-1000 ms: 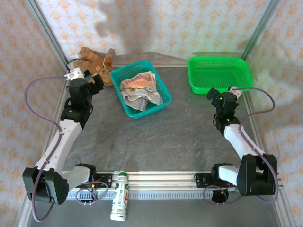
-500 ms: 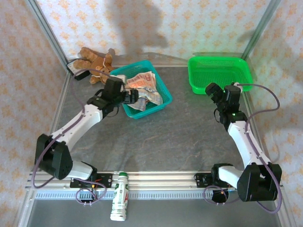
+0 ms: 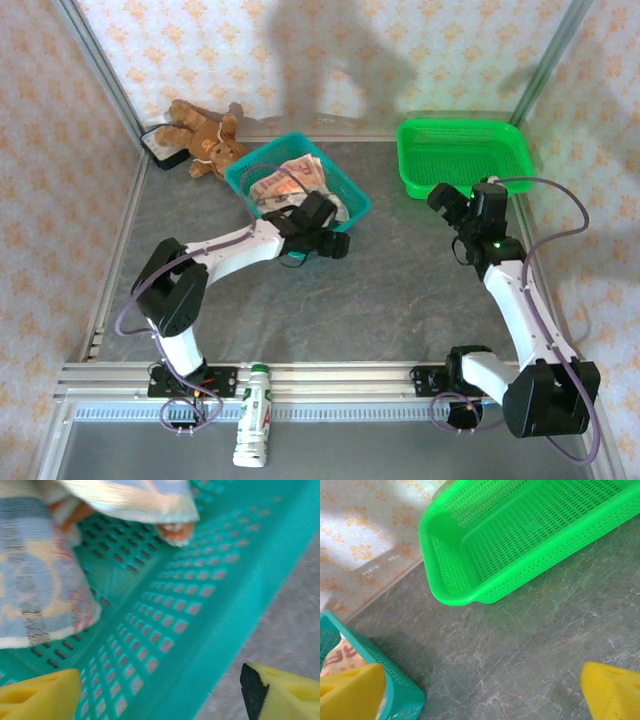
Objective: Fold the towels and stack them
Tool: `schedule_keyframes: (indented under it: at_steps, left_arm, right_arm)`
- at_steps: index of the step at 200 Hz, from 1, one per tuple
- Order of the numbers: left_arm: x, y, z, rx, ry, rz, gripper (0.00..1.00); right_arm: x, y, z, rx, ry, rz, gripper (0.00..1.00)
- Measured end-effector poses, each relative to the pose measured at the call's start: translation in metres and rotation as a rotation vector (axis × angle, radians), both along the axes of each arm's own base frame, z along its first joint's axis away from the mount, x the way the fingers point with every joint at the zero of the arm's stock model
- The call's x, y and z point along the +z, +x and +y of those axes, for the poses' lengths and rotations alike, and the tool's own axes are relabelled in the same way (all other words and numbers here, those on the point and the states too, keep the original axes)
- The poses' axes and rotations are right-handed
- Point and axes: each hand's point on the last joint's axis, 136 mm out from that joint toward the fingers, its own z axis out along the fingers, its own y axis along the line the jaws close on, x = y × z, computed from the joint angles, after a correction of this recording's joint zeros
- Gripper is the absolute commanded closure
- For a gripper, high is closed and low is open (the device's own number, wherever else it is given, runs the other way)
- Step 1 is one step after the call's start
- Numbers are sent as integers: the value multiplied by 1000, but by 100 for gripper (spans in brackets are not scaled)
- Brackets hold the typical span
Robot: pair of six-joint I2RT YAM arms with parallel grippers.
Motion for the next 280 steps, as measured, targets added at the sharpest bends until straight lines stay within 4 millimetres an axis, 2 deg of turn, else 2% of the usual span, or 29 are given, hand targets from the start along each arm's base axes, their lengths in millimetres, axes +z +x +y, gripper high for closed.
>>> schedule_keyframes:
  at_steps: [31,61,77,93,110,132,144,165,182,200,222,243,263,280]
  left_arm:
    - [2,3,-64,-2,-139,23,17]
    - [0,31,-119,5,-231,15,16]
    - [2,47,-136,4,-250,-4,15]
    - [7,55,-142,3,-247,-23,13]
    - [17,59,-135,15,-216,-54,11]
    - [36,61,-110,55,-159,-102,9]
    - [48,60,-88,85,-121,-134,9]
    - [67,59,-37,158,-34,-182,11]
    - [74,64,-2,223,42,-202,12]
    - [65,71,27,272,131,-192,12]
    - [36,73,49,292,248,-146,13]
    - [6,72,57,279,325,-94,13]
    - [-6,73,59,256,337,-63,15]
    - [-10,73,58,233,335,-50,26]
  right_arm:
    - [-2,-2,0,8,-11,12,1]
    - [-4,-4,0,16,-21,23,1]
    - [-4,-6,0,20,-28,25,1]
    - [-1,-8,1,25,-31,18,1]
    - [0,-9,3,38,-39,15,1]
    - [-2,-10,11,66,-48,23,1]
    - [-2,-11,15,79,-50,23,1]
    - [0,-11,21,101,-53,22,1]
    - [1,-11,27,122,-47,20,1]
    - [0,-9,36,150,-41,23,1]
    - [-5,-10,57,209,-43,39,1]
    - [-10,-13,80,275,-47,55,1]
    - [-16,-15,97,322,-52,72,1]
    - [-21,-16,108,348,-57,88,1]
